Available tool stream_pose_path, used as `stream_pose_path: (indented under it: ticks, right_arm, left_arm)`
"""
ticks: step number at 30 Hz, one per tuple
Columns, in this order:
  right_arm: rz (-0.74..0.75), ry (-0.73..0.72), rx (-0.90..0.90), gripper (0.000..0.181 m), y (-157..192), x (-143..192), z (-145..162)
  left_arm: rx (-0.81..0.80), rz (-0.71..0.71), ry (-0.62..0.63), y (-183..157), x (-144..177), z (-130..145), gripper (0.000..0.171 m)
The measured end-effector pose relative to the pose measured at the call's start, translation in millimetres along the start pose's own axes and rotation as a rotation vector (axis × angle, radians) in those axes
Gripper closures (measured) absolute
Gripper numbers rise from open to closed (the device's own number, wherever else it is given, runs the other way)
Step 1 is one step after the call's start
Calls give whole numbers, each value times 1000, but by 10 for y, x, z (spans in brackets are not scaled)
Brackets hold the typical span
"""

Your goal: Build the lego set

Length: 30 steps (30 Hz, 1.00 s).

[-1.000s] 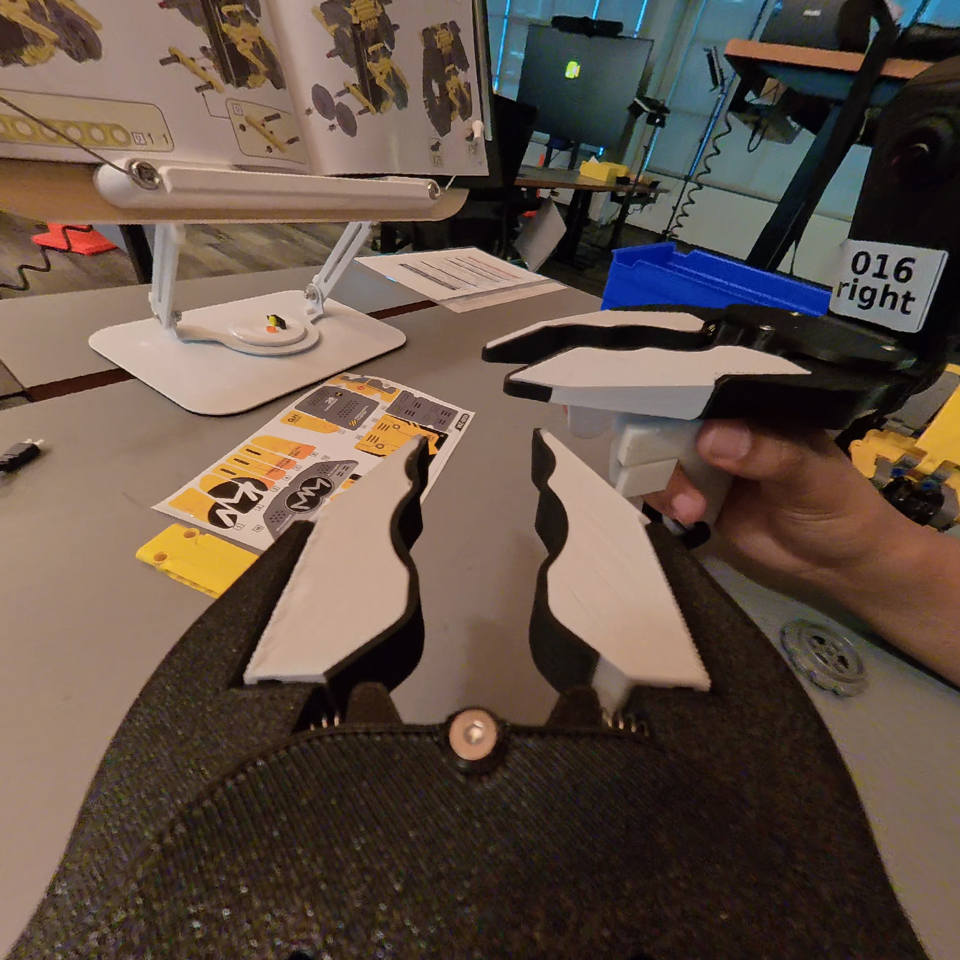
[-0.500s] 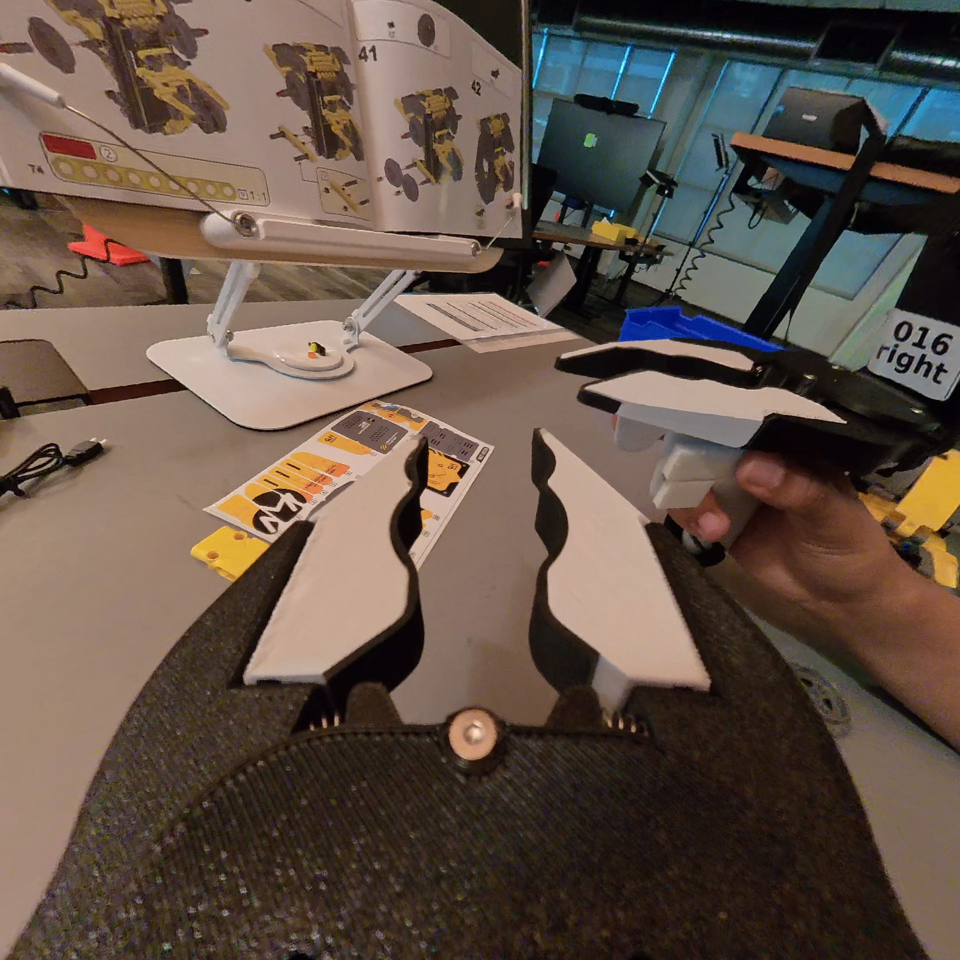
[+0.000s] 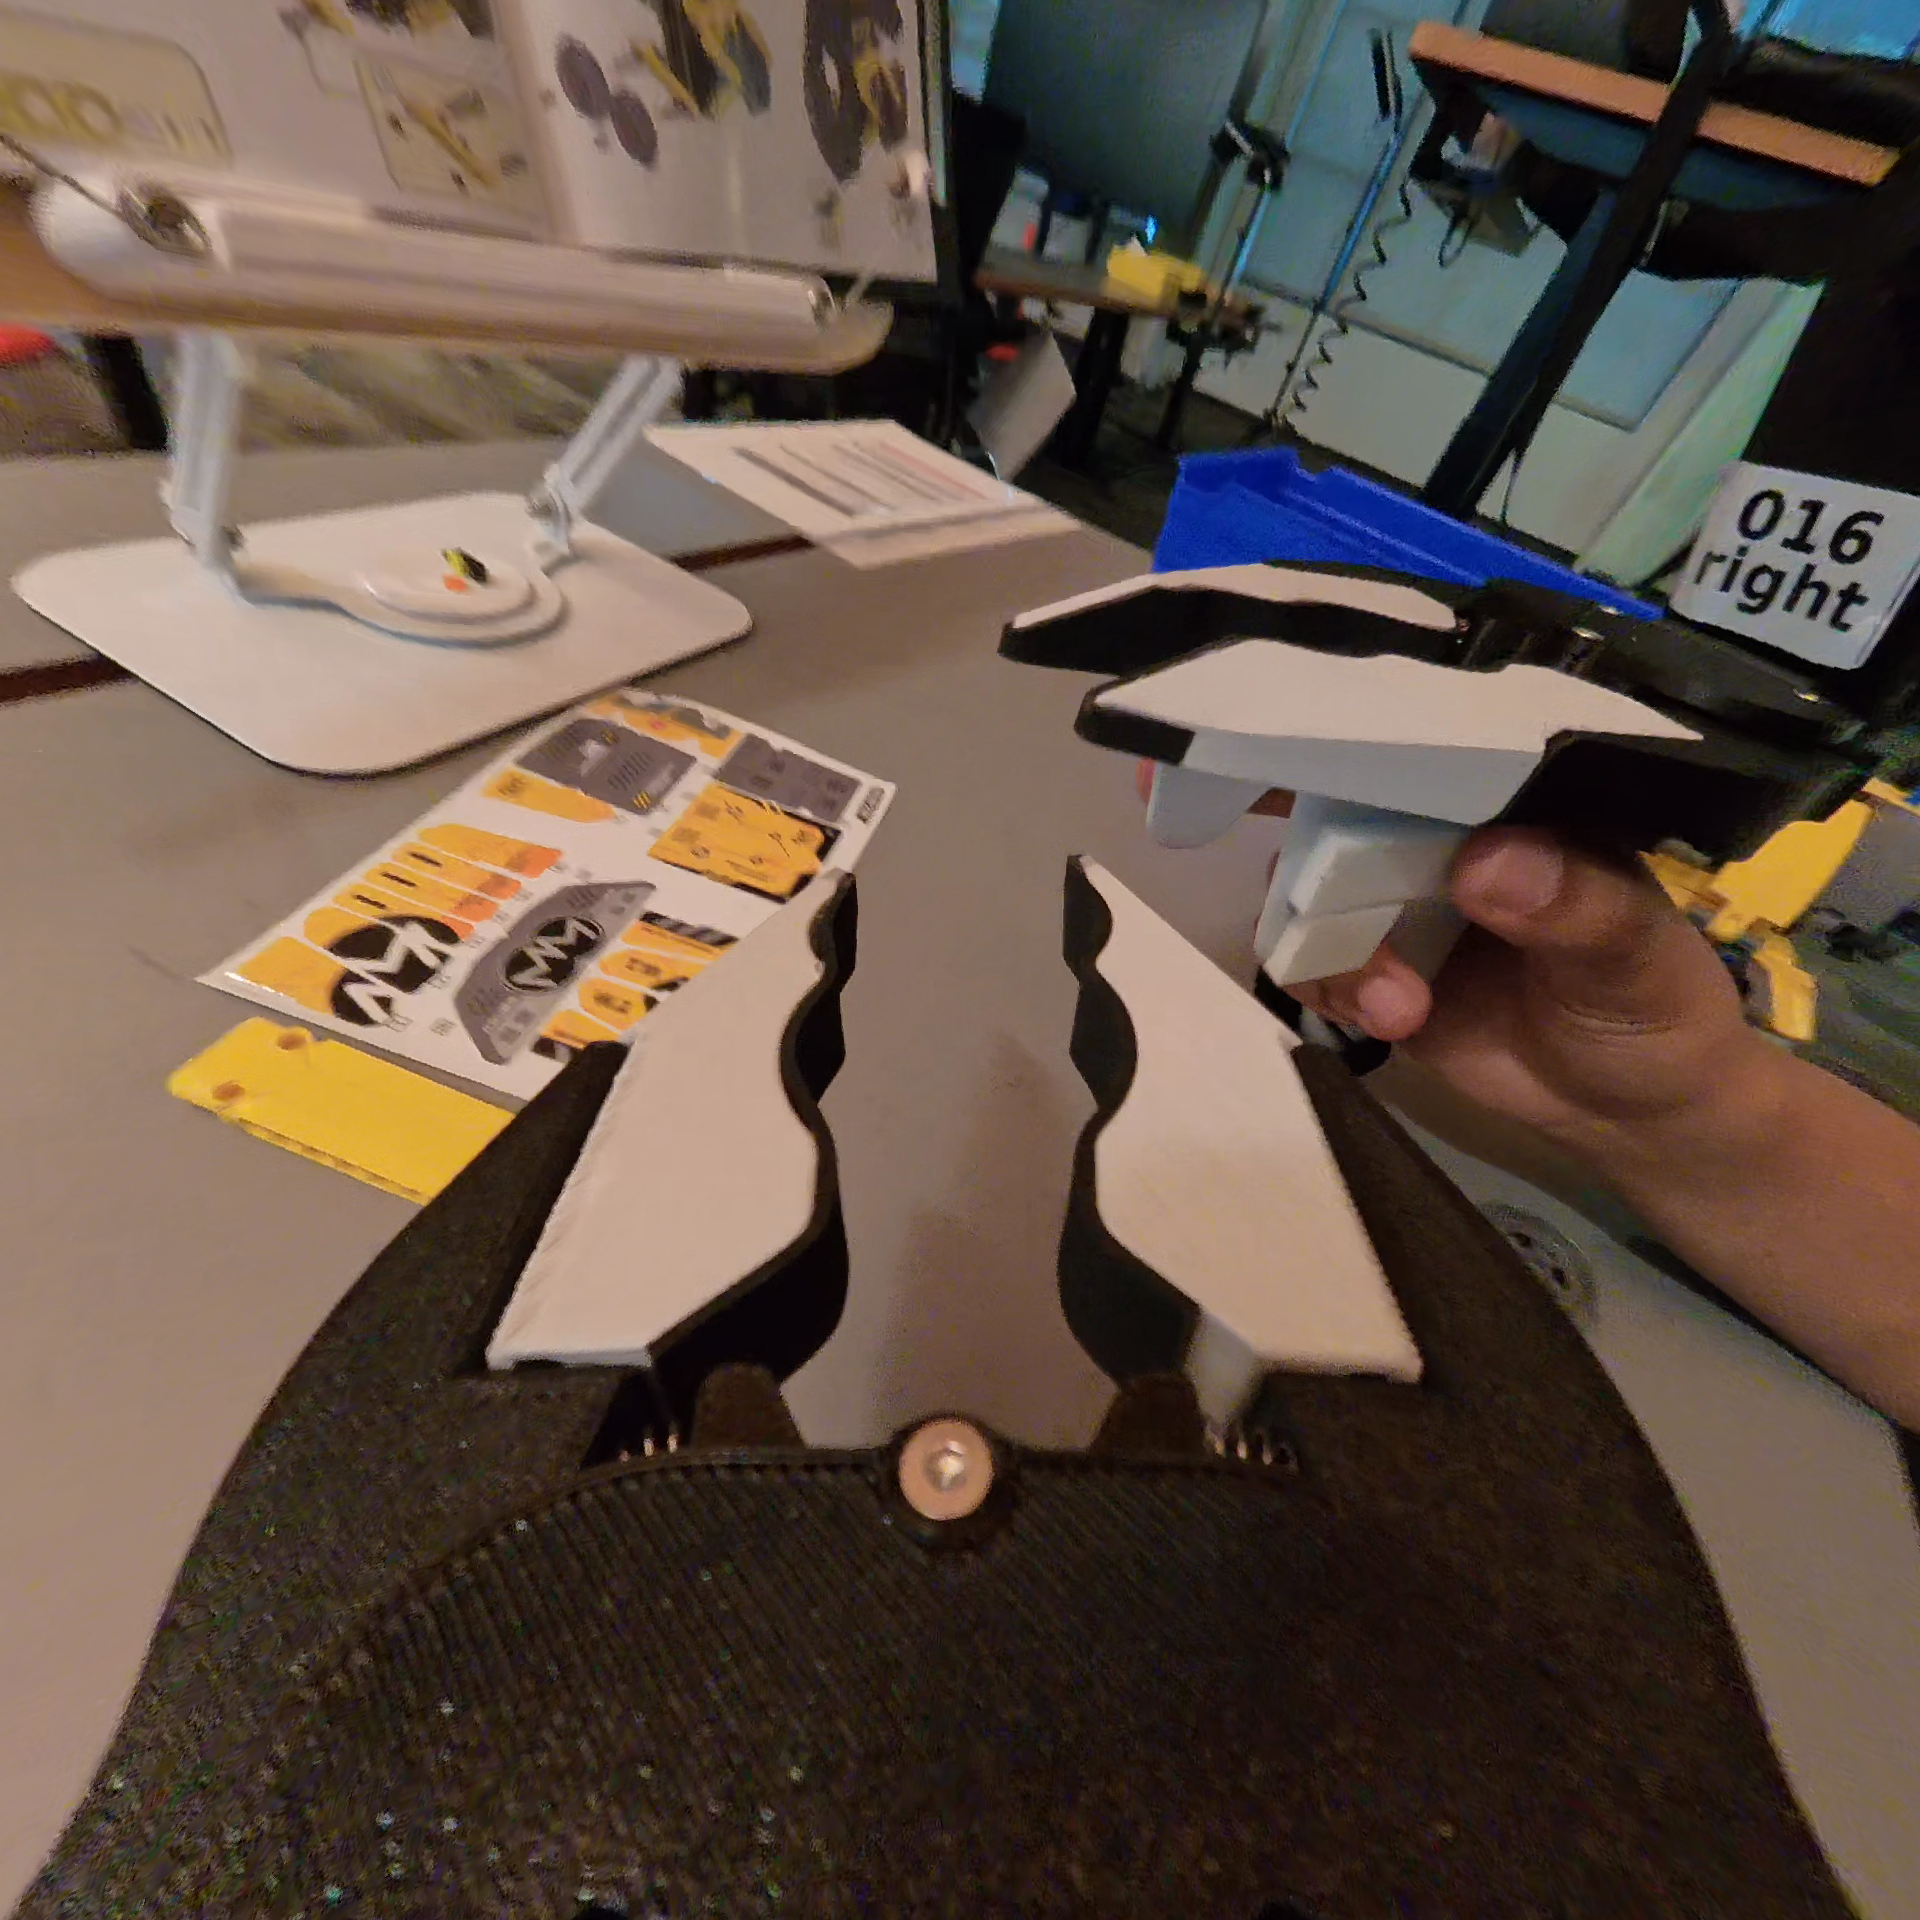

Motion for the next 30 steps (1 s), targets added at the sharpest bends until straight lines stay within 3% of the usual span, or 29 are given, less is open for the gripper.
stream_pose_path:
  ticks: [2,6,10,12,15,19,23,30]
  right_arm:
    - [-46,24,-25,158,63,-45,32]
    - [-2,53,-8,158,210,-17,26]
    - [-70,-4,-7,148,917,319,32]
    - [-91,15,-20,147,1261,536,199]
    - [-42,118,-76,146,1510,880,615]
    - [123,274,-221,147,1399,1355,1184]
    - [296,311,-309,147,1239,1744,1440]
    - [434,475,-263,143,1062,1799,1645]
  left_arm:
    - [40,53,40,-48,-26,26,134]
    - [81,105,47,-90,-32,29,134]
    - [24,19,85,19,-45,71,135]
    - [6,-19,91,67,-54,87,136]
    - [28,38,84,-14,-86,94,136]
    - [12,107,85,-217,-131,84,136]
    - [-48,137,88,-427,-185,104,136]
    - [-107,246,152,-839,-312,218,136]
Point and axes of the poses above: each gripper's, where its closed fingertips meet, x back along the fingers, z out of its underside, y = z × x across the jaws, the point moved 3 cm from there along x, back along the fingers, and after that the axes turned 15 degrees about y, right-handed, at the moved point
